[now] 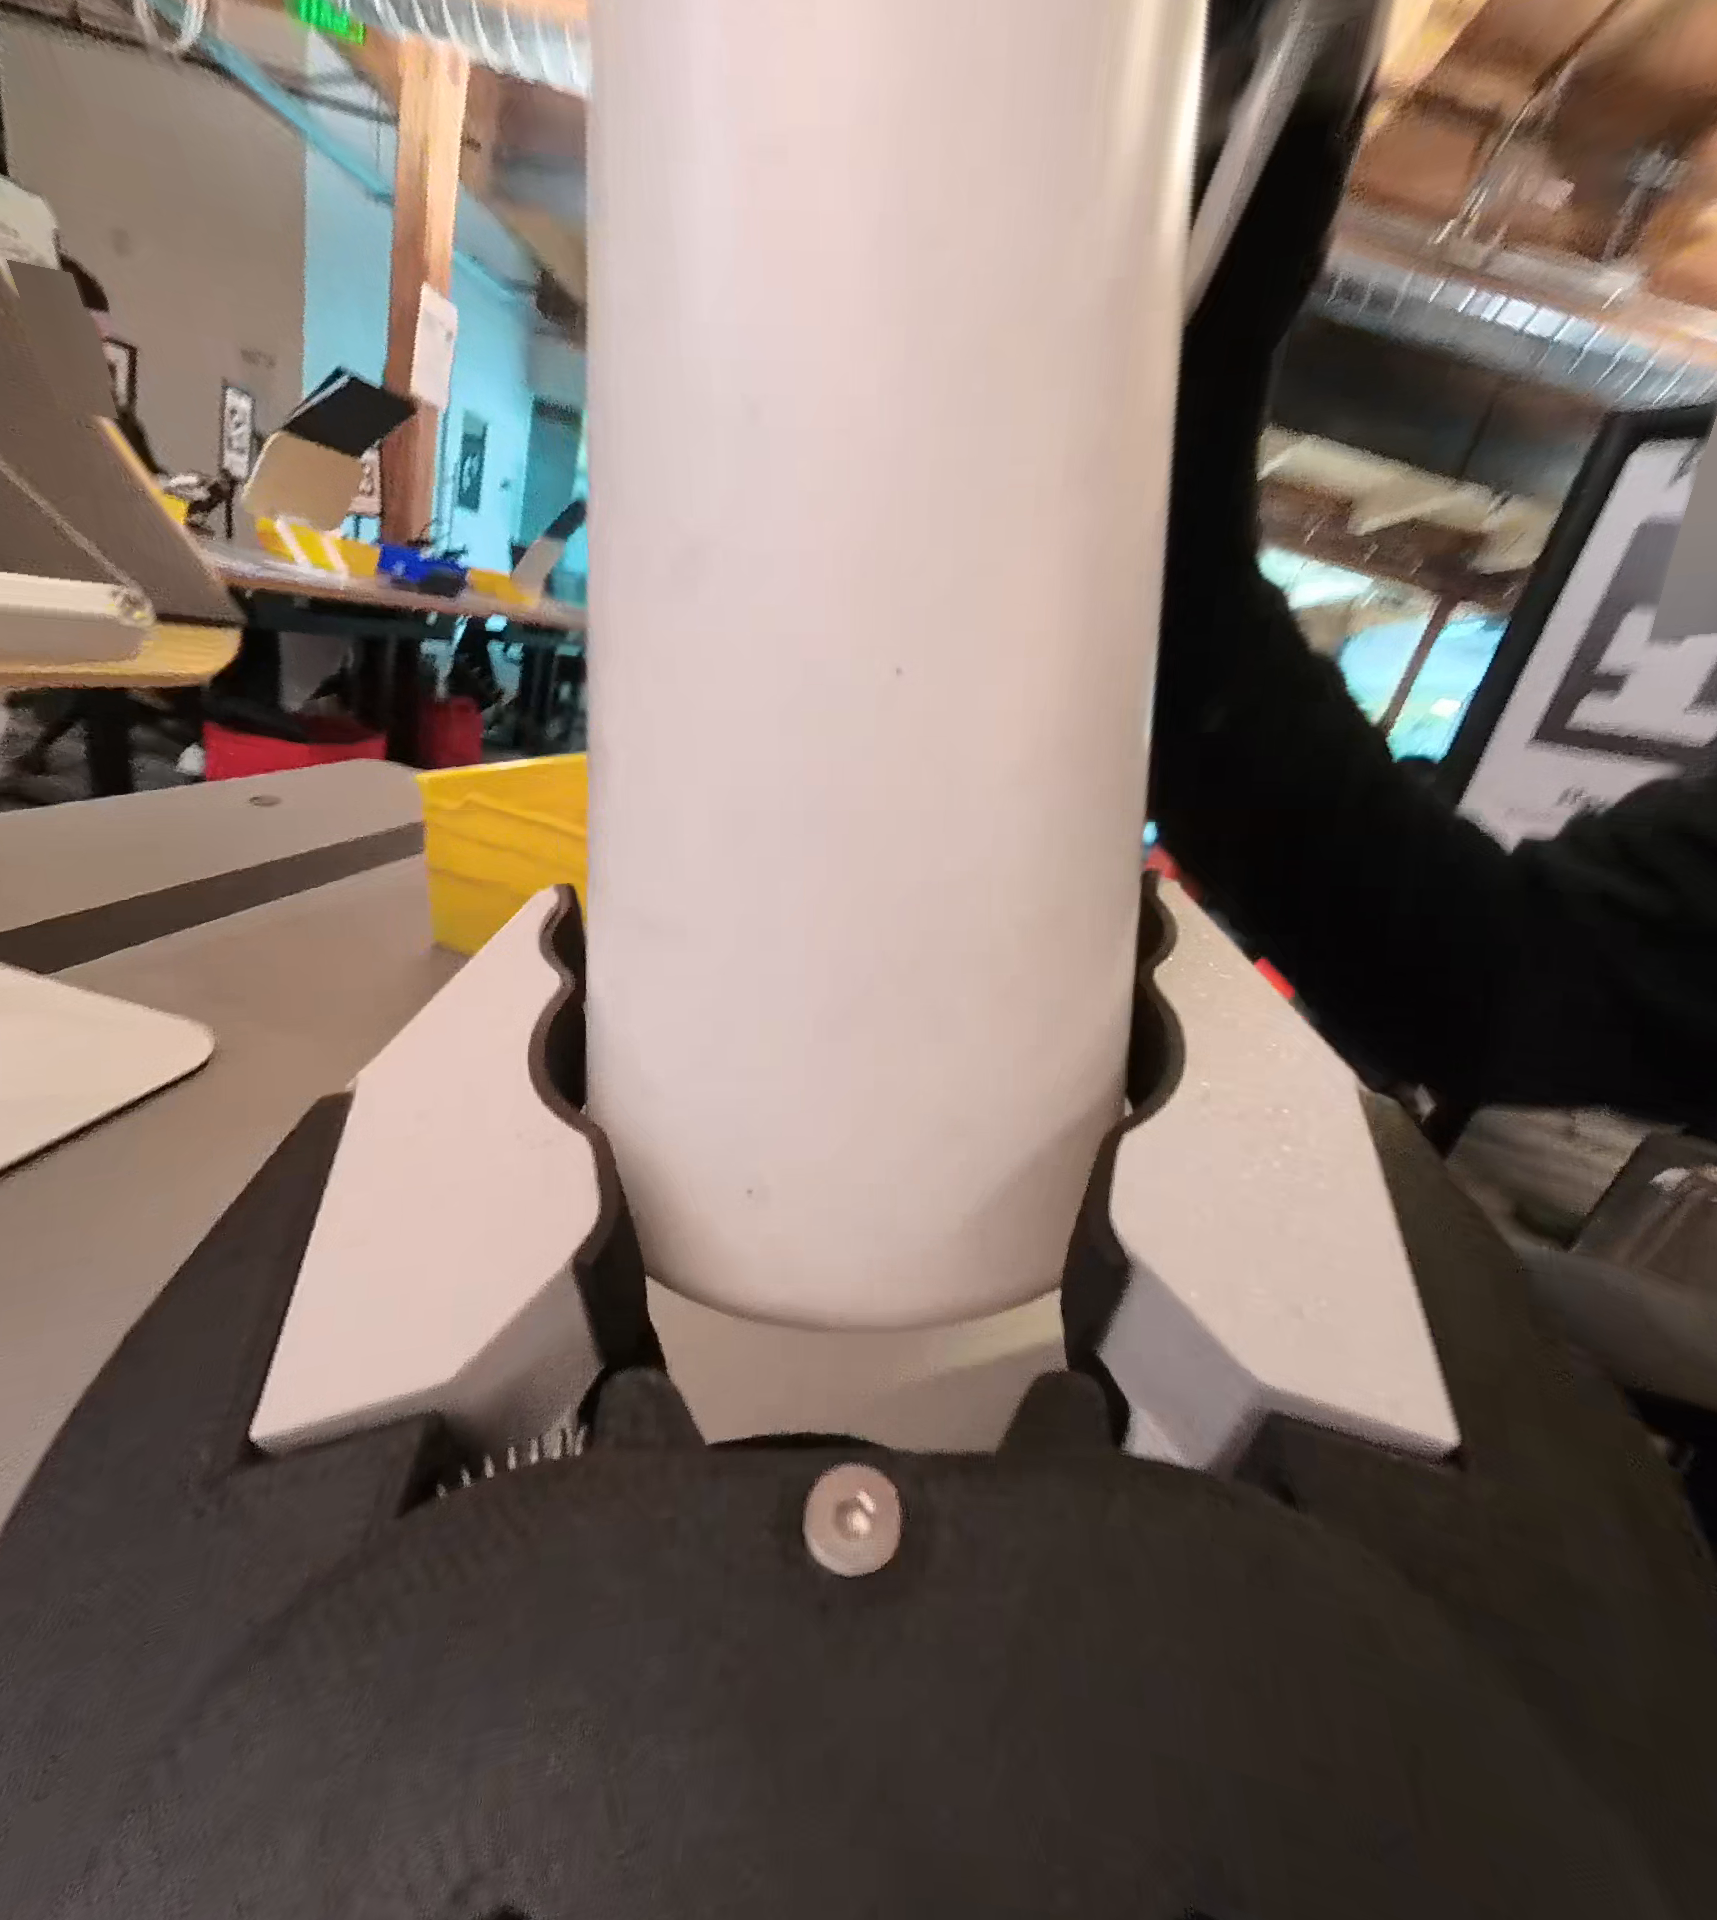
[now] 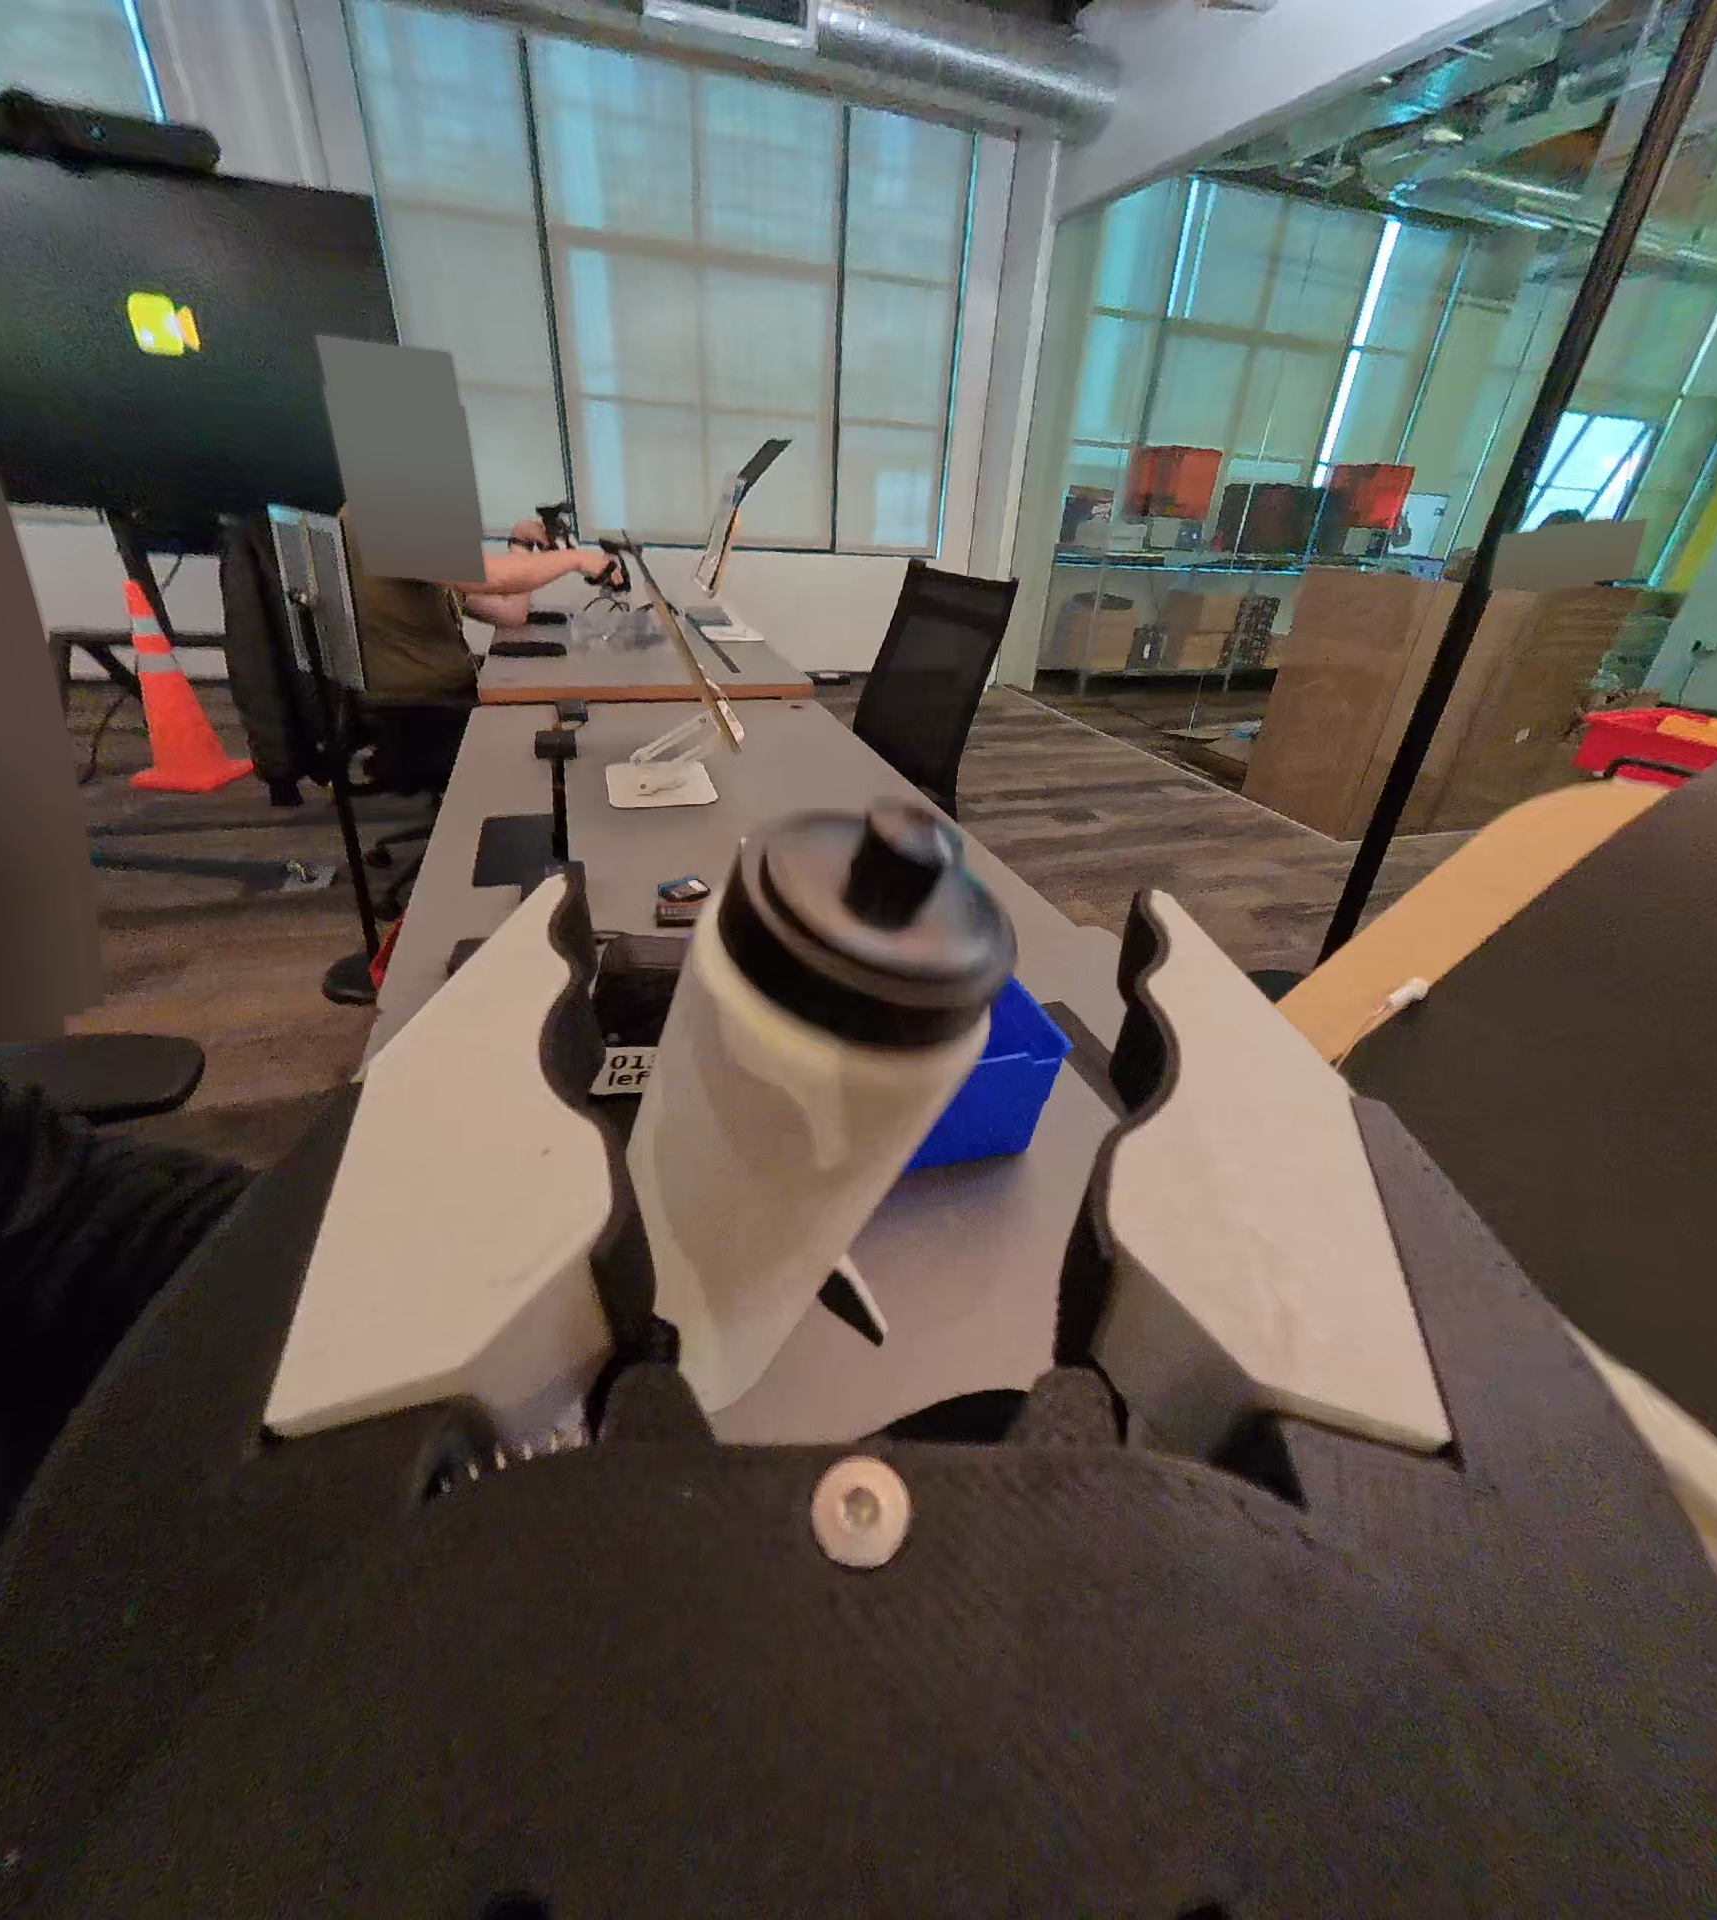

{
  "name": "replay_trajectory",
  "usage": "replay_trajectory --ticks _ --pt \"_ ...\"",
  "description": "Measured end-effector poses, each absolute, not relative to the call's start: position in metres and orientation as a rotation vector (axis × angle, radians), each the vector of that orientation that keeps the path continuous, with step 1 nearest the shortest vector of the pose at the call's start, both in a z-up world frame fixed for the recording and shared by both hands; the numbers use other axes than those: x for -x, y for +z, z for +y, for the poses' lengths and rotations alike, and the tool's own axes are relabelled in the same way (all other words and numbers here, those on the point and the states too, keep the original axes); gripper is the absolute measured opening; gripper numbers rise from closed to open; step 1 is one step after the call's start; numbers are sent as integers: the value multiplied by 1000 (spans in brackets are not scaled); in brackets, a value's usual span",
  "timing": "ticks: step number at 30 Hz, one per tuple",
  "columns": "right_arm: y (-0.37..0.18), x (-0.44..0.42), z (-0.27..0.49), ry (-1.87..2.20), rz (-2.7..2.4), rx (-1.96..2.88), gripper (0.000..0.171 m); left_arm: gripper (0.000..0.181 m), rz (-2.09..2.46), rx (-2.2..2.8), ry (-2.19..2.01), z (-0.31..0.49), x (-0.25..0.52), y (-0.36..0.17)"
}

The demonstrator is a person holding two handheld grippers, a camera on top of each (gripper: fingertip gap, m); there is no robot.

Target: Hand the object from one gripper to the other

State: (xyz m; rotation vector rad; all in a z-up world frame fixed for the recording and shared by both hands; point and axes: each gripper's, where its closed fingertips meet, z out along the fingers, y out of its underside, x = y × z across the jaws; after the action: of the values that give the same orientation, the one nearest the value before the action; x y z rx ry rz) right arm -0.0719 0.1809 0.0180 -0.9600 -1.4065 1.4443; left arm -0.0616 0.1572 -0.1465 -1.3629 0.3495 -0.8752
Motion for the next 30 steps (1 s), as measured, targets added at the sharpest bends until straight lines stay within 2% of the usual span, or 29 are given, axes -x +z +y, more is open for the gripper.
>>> replay_trajectory --ticks 4,7,10,12,16,18,19,24,27,30 --pt "-24 71 183 1599 -1331 1077 120 103 380 1329 -945 153 49 -137" --pt "-60 82 157 1665 -1421 1074 122 103 442 1352 -972 150 34 -139" --pt "-80 91 136 1650 -1533 1042 110 103 494 1410 -955 151 22 -149" --pt "-80 90 128 1679 -1555 1000 90 103 492 1429 -960 152 20 -153" --pt "-87 92 124 1671 -1598 1022 86 104 504 1503 -968 155 12 -167" --pt "-93 92 131 1571 -1624 1050 86 123 476 1561 -925 157 25 -175" --pt "-96 91 136 1510 -1645 1072 86 127 462 1572 -911 154 35 -174" --pt "-119 83 154 1209 -1779 1135 85 133 369 1479 -755 141 89 -119" --pt "-135 81 148 1151 -1864 1146 86 132 410 1458 -746 139 78 -88" --pt "-152 83 133 1122 -1947 1133 86 130 445 1491 -751 144 59 -83"
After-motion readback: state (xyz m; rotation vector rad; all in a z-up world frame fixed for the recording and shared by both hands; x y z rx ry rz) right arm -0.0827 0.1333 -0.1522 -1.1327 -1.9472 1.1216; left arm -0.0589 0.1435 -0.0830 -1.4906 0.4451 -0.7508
